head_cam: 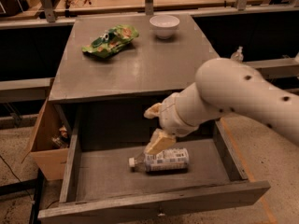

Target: Place blue plastic bottle into top drawer

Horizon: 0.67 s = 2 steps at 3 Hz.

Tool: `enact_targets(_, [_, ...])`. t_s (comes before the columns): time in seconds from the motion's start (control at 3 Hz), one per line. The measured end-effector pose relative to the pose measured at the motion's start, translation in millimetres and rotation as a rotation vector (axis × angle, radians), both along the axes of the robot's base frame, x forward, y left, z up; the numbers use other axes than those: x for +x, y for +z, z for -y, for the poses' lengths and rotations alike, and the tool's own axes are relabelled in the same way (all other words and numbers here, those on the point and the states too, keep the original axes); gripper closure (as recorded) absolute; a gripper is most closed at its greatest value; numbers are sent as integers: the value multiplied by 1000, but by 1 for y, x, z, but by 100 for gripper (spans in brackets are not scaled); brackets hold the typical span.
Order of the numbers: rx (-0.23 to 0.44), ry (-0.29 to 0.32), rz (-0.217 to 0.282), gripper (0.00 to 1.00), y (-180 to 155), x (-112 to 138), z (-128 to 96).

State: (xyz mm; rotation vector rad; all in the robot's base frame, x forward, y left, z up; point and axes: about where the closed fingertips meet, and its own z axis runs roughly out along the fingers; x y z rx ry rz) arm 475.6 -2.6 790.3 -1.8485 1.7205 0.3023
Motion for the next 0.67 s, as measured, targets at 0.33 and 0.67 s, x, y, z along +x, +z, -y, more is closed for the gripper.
enact_targets(0.33, [115,10,119,61,65,-23,4])
enact_targets(0.67, [163,-22,151,60,79,-32,27])
